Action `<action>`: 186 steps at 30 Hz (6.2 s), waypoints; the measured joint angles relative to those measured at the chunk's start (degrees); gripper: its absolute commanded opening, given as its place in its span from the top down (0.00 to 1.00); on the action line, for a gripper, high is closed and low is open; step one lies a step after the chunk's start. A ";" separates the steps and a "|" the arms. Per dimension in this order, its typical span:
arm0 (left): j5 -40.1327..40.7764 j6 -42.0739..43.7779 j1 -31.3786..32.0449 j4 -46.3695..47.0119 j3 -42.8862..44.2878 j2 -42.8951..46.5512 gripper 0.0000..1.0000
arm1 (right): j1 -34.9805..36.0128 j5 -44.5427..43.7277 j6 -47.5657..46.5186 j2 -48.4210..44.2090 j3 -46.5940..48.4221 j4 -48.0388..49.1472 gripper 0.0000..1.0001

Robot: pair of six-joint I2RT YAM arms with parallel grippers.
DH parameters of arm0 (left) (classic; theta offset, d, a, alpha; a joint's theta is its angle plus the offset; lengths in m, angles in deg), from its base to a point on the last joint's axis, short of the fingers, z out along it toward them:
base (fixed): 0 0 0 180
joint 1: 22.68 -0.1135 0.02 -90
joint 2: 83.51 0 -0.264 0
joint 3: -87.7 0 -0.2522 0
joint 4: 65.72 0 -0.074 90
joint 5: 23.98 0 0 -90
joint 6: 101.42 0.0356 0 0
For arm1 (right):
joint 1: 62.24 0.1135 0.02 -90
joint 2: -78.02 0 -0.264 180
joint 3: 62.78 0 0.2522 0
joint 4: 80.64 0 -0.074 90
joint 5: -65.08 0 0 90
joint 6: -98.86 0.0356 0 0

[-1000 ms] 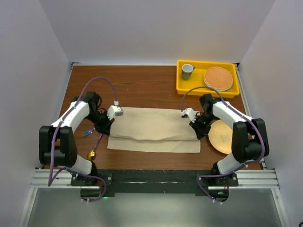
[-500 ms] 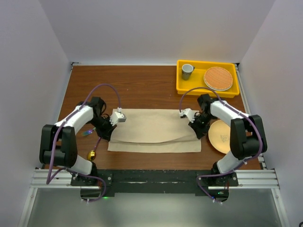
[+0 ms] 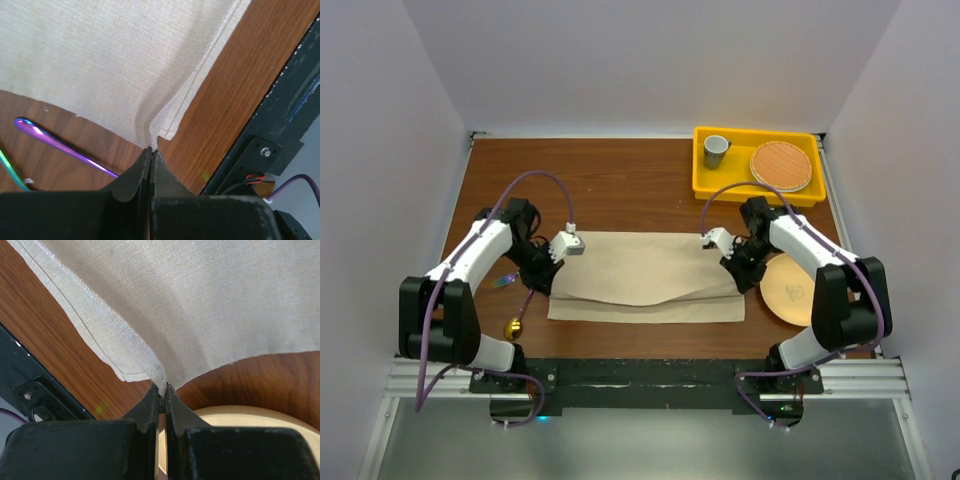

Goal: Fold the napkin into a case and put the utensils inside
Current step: Fold and flatten the napkin at the center of the board, then smooth out the rectangle-folded napkin at the center of the board.

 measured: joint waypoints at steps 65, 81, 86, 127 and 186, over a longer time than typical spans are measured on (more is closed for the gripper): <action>-1.49 -0.35 0.81 -2.67 -3.72 3.19 1.00 | 2.16 2.56 -2.62 -4.50 -1.27 -6.03 1.00; -0.94 -0.61 0.83 -0.22 -6.43 2.62 0.58 | 2.16 2.62 -3.06 -3.10 -1.29 -6.40 0.29; -3.67 -1.11 0.87 -1.03 -2.27 2.91 0.60 | 2.16 3.96 -2.71 -7.15 0.42 -8.94 0.43; -2.84 -47.45 7.50 51.74 11.61 12.72 0.00 | 1.99 15.93 39.52 -7.30 27.39 26.67 0.02; -22.69 -107.71 -2.01 115.47 -17.16 -29.66 0.00 | -0.90 34.25 82.01 18.08 -8.44 71.43 0.02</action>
